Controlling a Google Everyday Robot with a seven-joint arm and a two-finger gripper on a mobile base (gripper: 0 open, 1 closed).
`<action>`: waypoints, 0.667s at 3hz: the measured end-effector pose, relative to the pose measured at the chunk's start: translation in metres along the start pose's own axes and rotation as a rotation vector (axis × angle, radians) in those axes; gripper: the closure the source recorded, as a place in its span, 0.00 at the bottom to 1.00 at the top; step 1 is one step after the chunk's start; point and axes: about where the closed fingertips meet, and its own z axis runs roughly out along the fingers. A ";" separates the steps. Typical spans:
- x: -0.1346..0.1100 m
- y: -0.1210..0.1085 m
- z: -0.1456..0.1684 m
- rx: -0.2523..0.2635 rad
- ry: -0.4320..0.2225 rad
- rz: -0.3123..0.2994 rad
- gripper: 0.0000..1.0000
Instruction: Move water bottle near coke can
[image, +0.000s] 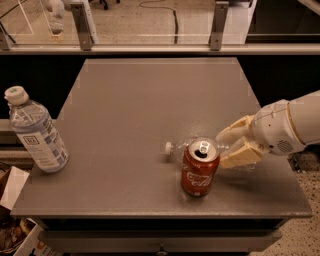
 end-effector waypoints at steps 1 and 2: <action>0.002 -0.001 0.001 -0.002 0.006 -0.001 0.36; 0.002 -0.001 0.001 -0.002 0.006 -0.001 0.12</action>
Offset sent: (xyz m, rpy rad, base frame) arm 0.0063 -0.0075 -0.0059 -0.0129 0.0130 0.0033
